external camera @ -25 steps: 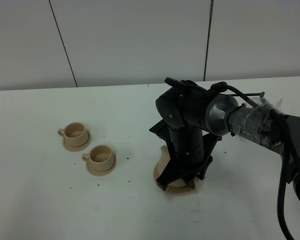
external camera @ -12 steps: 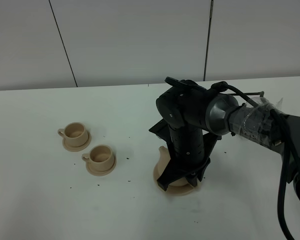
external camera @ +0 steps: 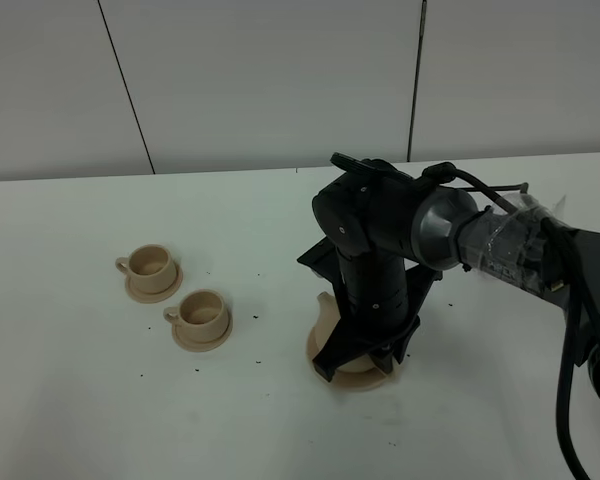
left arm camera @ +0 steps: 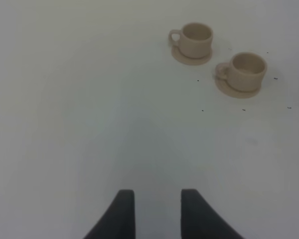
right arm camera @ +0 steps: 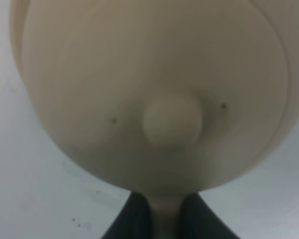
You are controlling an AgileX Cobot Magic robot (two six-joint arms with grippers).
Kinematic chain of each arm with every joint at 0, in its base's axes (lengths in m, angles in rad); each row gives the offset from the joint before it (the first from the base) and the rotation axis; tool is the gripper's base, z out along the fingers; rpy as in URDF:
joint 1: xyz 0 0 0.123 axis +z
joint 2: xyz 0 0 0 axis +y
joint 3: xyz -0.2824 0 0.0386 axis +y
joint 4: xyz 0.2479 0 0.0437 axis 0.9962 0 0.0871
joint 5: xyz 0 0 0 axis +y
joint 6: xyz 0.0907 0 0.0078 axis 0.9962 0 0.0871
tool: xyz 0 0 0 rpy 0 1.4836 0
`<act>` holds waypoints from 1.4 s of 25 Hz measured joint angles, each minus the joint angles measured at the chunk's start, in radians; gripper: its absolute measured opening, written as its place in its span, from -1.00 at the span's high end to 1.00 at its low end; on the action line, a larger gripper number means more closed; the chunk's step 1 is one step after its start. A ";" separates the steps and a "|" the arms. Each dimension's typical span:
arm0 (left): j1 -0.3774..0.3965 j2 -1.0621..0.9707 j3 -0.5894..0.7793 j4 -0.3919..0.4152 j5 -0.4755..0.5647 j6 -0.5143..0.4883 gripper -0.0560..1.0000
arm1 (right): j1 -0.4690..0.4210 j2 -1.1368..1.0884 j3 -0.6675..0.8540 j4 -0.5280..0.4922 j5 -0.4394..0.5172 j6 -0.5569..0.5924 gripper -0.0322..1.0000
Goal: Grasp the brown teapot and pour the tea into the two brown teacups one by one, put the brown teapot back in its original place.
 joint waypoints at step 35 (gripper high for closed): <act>0.000 0.000 0.000 0.000 0.000 -0.002 0.33 | 0.000 -0.045 0.000 0.005 -0.008 0.006 0.76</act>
